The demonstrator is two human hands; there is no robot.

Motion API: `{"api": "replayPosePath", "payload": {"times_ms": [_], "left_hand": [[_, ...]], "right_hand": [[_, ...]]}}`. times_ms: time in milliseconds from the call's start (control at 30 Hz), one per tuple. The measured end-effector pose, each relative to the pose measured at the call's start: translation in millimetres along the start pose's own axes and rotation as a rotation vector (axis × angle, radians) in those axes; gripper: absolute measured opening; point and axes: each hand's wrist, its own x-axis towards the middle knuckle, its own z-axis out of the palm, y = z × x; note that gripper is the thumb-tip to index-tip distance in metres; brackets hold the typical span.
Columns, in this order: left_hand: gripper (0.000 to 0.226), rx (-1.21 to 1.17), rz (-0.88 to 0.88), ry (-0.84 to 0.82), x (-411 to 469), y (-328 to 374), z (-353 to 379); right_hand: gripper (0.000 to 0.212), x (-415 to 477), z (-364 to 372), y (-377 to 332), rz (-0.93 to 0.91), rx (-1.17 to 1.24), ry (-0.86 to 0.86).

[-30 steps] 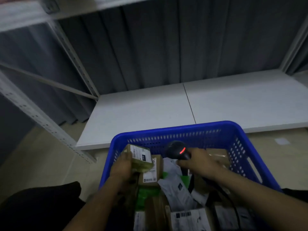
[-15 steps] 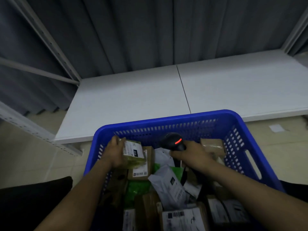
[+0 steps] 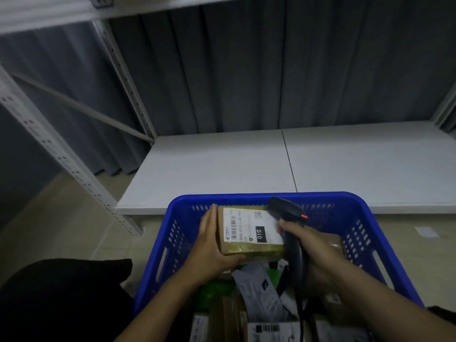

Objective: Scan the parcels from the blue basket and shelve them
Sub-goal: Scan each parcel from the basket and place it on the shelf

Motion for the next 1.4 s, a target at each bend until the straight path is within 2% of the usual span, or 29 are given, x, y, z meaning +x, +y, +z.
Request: {"api": "replayPosePath", "payload": {"times_ms": [100, 200, 300, 400, 533, 733, 967, 1233, 1400], "left_hand": [[0.134, -0.126, -0.05, 0.057, -9.2, 7.6, -5.3], [0.119, -0.223, -0.033, 0.036, -12.5, 16.4, -11.1], [0.096, -0.319, -0.045, 0.002, -13.8, 22.3, -15.9], [0.086, -0.3, -0.091, 0.036, -14.7, 18.8, -27.8], [0.081, -0.249, -0.16, 0.117, -16.6, 7.0, -43.8], [0.078, -0.145, -0.253, 0.218, -15.8, -17.0, -47.6], [0.077, -0.113, -0.252, 0.216, -17.7, -22.8, -46.9], [0.082, -0.116, -0.229, 0.184, -18.5, -24.5, -45.0], [0.075, -0.175, -0.212, 0.199, -21.2, -12.0, -46.9]], "right_hand": [[0.018, -14.0, 6.0, 2.3, -0.03, 0.08, -0.072], [0.026, -20.6, 10.4, 5.5, -0.037, 0.16, -0.104], [0.026, -20.8, 11.1, 7.2, -0.067, 0.095, -0.109], [0.025, -21.4, 13.0, 5.9, -0.149, -0.137, -0.075], [0.02, -20.7, 12.7, 5.7, -0.27, -0.607, -0.081], [0.021, -29.6, 9.6, -1.4, -0.309, -0.918, -0.164], [0.013, -32.2, 10.3, -10.0, -0.296, -0.974, -0.221], [0.014, -37.0, 13.9, -14.2, -0.306, -0.983, -0.249], [0.014, -39.6, 11.6, -17.7, -0.295, -0.933, -0.24]]}}
